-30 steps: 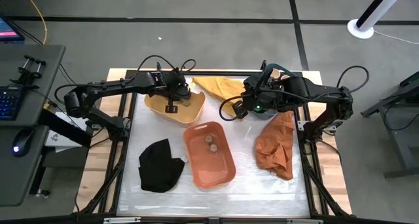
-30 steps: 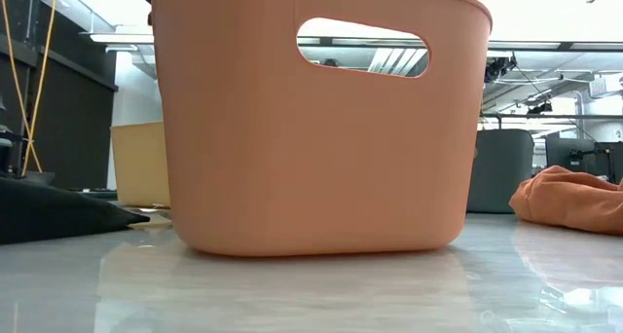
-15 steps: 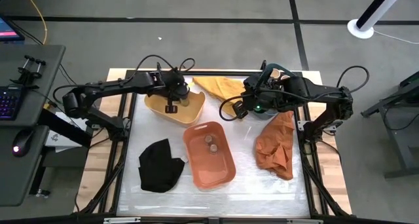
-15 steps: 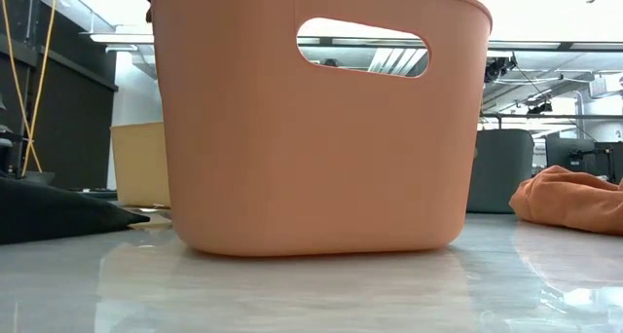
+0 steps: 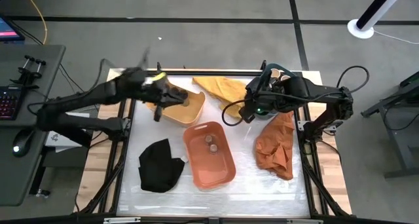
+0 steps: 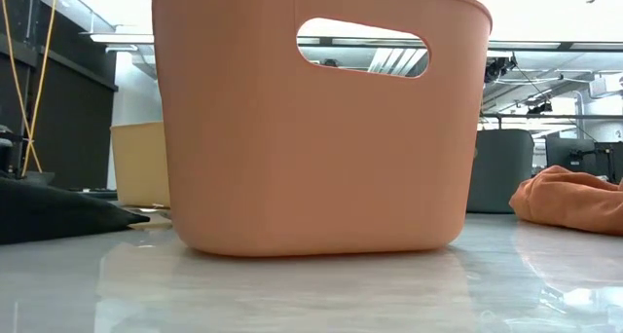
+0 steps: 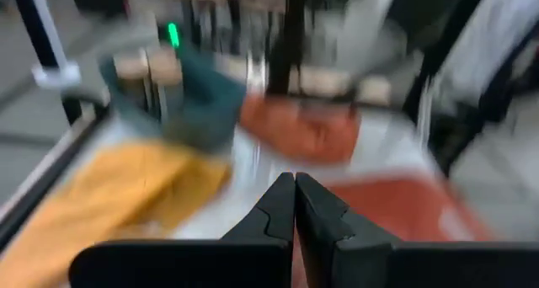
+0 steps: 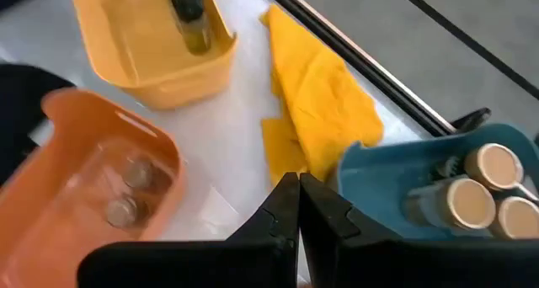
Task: Sort spices by type
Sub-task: Return to Home Position
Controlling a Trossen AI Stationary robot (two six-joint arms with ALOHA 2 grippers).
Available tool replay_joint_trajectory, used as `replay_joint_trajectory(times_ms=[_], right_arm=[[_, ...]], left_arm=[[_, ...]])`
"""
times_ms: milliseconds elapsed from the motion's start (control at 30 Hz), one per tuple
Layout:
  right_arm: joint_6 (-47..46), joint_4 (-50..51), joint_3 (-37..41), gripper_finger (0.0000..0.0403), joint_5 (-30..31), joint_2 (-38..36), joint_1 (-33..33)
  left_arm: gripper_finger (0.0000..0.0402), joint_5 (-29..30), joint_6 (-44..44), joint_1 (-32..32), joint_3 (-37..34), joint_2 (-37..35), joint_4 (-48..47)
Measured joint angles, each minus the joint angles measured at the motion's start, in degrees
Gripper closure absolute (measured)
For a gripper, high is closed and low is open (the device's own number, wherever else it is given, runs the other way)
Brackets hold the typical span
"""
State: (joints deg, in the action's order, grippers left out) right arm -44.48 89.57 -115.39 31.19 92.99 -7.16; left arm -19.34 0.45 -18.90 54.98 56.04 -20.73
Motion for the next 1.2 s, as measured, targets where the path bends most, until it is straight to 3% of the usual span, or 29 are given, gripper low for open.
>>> replay_joint_trajectory(times_ms=[233, 400, 533, 833, 1000, 1200], right_arm=[[4.5, 0.5, 0.0, 0.0403, -1.9, -2.7, 0.0], [4.6, 0.4, 0.0, 0.0403, -2.9, -5.8, -0.2], [2.4, 0.5, 0.0, 0.0403, -2.9, -7.7, -1.5], [-5.5, -2.6, 0.0, 0.0403, -3.1, -6.2, -5.5], [-11.4, -2.5, 0.0, 0.0403, -5.3, -4.9, -9.2], [-19.8, 0.0, 0.0, 0.0403, -2.1, -4.8, -14.0]], left_arm=[[0.0401, 10.3, -17.0, 8.2, -16.8, -14.4, 26.0], [0.0402, 20.1, -20.4, 14.1, -24.2, -21.4, 28.6], [0.0402, 24.6, -20.4, 18.5, -28.2, -24.9, 30.1], [0.0402, 26.1, -21.1, 24.3, -40.1, -30.6, 43.9], [0.0402, 26.2, -22.3, 24.6, -46.1, -36.9, 44.9], [0.0401, 25.9, -25.7, 24.6, -51.6, -46.0, 44.4]])
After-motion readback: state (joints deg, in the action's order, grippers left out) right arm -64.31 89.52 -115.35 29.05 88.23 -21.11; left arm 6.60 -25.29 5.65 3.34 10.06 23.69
